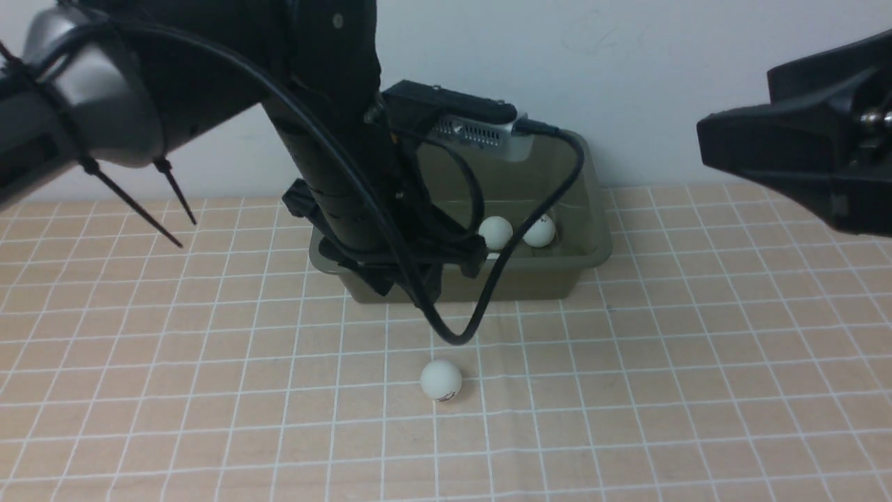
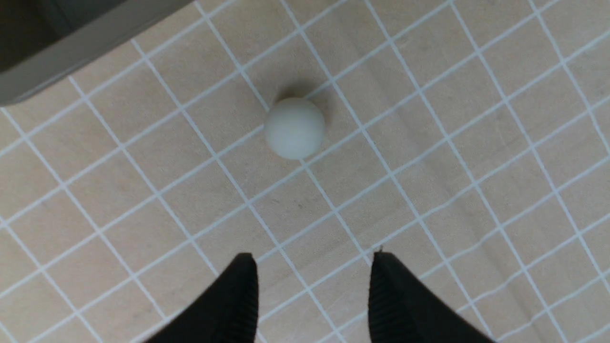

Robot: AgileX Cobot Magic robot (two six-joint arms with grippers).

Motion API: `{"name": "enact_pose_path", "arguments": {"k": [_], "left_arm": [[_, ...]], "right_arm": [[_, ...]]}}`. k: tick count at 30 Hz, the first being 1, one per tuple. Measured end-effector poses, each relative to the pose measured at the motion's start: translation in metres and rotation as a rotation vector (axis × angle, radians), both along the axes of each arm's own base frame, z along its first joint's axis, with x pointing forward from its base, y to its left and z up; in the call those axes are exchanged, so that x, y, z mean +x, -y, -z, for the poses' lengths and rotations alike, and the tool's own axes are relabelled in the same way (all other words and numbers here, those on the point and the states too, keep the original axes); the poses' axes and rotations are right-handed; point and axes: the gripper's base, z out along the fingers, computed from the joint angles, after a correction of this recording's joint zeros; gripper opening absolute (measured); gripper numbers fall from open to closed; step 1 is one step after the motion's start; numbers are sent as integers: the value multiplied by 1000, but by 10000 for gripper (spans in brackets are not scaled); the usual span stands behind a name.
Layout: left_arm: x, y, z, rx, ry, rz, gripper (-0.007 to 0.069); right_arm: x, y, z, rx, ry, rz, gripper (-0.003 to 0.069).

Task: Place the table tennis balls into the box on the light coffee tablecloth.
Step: 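Reach for and grasp a ping pong ball on the table beside the basket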

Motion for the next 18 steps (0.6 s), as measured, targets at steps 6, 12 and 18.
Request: {"name": "enact_pose_path", "arguments": {"k": [6, 12, 18], "left_arm": [[21, 15, 55, 55, -108, -6, 391], [33, 21, 95, 103, -146, -3, 404], [42, 26, 100, 62, -72, -2, 404]], "right_arm": [[0, 0, 0, -1, -1, 0, 470], [0, 0, 1, -6, -7, -2, 470], [0, 0, 1, -7, -8, -3, 470]]}}
